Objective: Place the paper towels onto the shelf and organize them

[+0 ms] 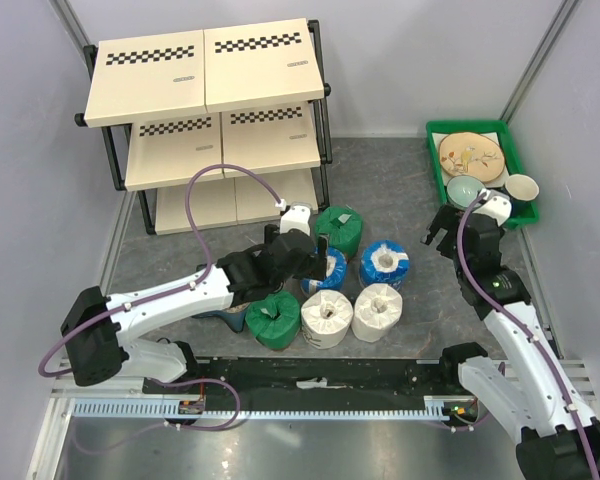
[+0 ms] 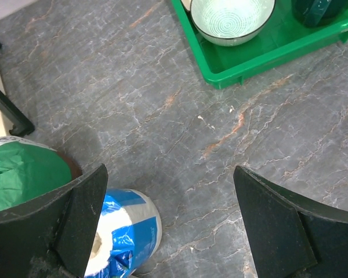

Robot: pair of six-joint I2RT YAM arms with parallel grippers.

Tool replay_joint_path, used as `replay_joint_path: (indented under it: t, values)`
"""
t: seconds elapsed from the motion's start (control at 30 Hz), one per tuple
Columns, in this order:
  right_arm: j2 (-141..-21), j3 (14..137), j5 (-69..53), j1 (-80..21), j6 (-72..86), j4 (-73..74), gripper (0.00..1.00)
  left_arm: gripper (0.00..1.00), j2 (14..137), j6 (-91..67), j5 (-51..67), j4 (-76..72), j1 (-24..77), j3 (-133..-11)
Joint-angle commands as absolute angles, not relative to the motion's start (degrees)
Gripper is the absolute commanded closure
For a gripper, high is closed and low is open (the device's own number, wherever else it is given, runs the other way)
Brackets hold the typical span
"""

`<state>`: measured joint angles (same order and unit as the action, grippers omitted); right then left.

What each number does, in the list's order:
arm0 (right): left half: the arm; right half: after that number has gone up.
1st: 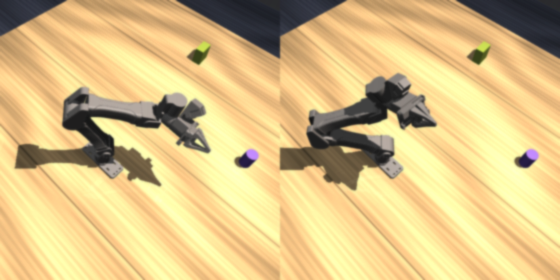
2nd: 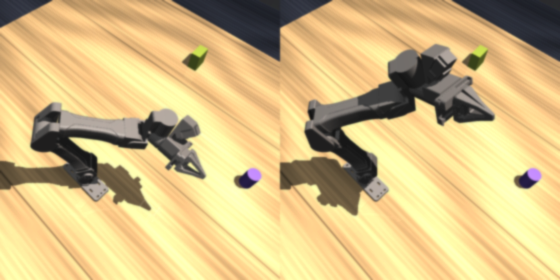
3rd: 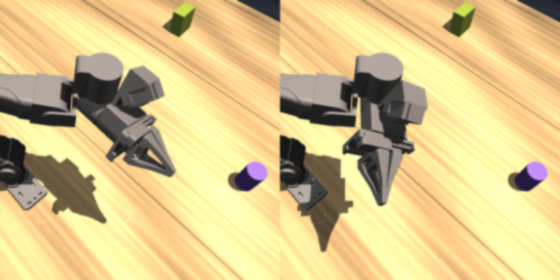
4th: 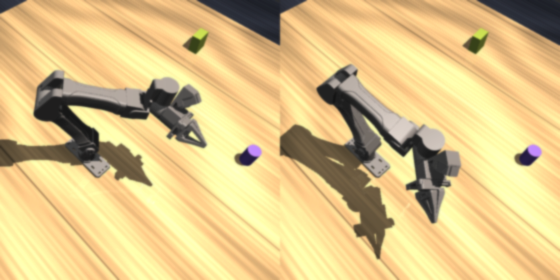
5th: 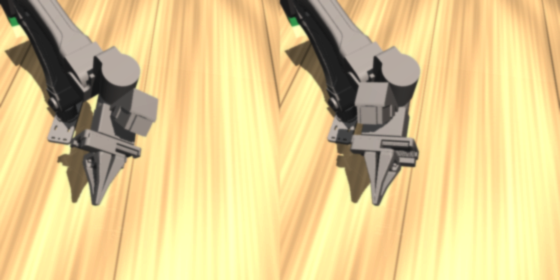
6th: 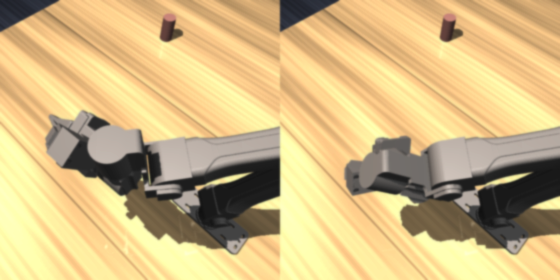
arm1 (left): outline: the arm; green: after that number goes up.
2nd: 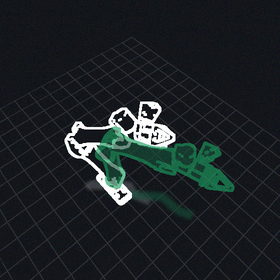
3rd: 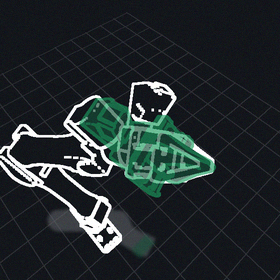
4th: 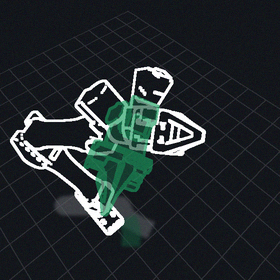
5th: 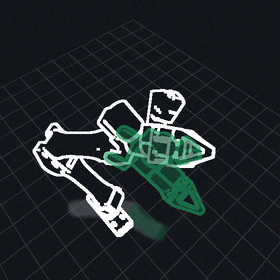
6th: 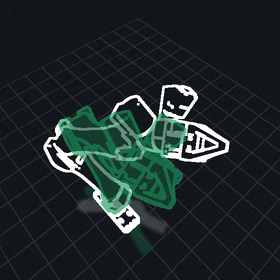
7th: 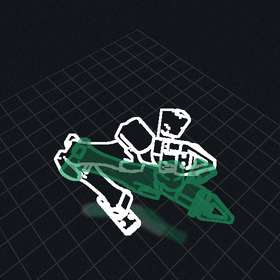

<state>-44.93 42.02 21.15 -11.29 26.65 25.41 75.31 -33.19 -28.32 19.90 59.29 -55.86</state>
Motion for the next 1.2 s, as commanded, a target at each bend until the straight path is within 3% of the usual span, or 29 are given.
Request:
replay_joint_path:
  t: [0.0, 0.7, 1.17]
  values:
    - [-42.5, 41.6, 20.2, -11.2, 25.7, 25.9, 0.02, 0.04, 75.1, -33.1, -28.1, 17.1, 59.6, -56.2]
    - [-46.1, 40.5, 17.0, -11.2, 24.9, 25.7, 0.02, 0.03, 77.3, -34.4, -22.6, 14.3, 57.4, -51.3]
    - [-49.5, 39.6, 6.3, -11.3, 22.3, 23.4, 0.02, 0.04, 63.1, -24.4, -12.2, 17.8, 57.5, -47.8]
